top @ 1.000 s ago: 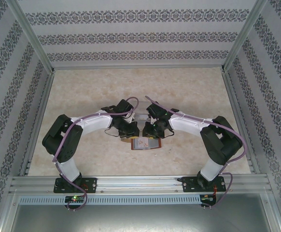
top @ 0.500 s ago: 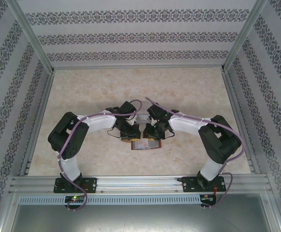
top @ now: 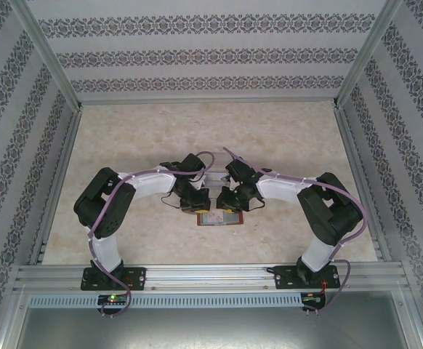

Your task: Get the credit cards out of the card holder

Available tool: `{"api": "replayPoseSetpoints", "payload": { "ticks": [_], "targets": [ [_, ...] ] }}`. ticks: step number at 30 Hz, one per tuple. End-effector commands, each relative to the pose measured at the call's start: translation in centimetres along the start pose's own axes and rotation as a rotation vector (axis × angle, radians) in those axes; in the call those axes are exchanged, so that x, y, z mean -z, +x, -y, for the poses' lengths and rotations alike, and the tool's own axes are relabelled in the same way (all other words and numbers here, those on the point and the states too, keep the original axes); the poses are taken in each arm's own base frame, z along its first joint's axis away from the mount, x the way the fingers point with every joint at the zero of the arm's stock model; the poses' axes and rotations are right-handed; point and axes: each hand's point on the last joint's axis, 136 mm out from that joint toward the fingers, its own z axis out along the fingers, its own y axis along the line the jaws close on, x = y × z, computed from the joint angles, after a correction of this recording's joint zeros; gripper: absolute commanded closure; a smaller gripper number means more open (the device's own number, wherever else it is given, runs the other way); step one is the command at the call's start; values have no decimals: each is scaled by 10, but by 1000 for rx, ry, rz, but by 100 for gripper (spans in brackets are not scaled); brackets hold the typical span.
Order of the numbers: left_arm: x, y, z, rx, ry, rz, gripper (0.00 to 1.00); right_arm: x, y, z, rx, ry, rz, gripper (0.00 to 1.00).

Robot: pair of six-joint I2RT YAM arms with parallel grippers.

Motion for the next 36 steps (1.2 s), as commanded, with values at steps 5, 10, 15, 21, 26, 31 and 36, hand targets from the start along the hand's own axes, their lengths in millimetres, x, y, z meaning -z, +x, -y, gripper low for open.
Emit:
{"api": "replayPoseSetpoints", "payload": {
  "ticks": [5,10,15,21,26,31,36],
  "targets": [
    [-8,12,-21,14,-101,-52,91,3,0,-10,-26,-109,0,80],
    [-7,12,-20,10,-102,-53,91,3,0,-9,-37,-123,1,85],
    [-6,11,-19,8,-102,-52,91,6,-1,-6,-33,-110,13,88],
    [-4,9,-17,3,-102,-49,91,11,-2,8,-10,-27,34,90],
    [-4,10,-17,2,-100,-50,91,18,-3,15,5,17,44,91],
    [-4,10,-15,3,-94,-48,91,25,-4,23,17,67,59,92],
    [-3,10,-14,1,-89,-45,91,33,-4,33,40,137,71,92]
  ]
}}
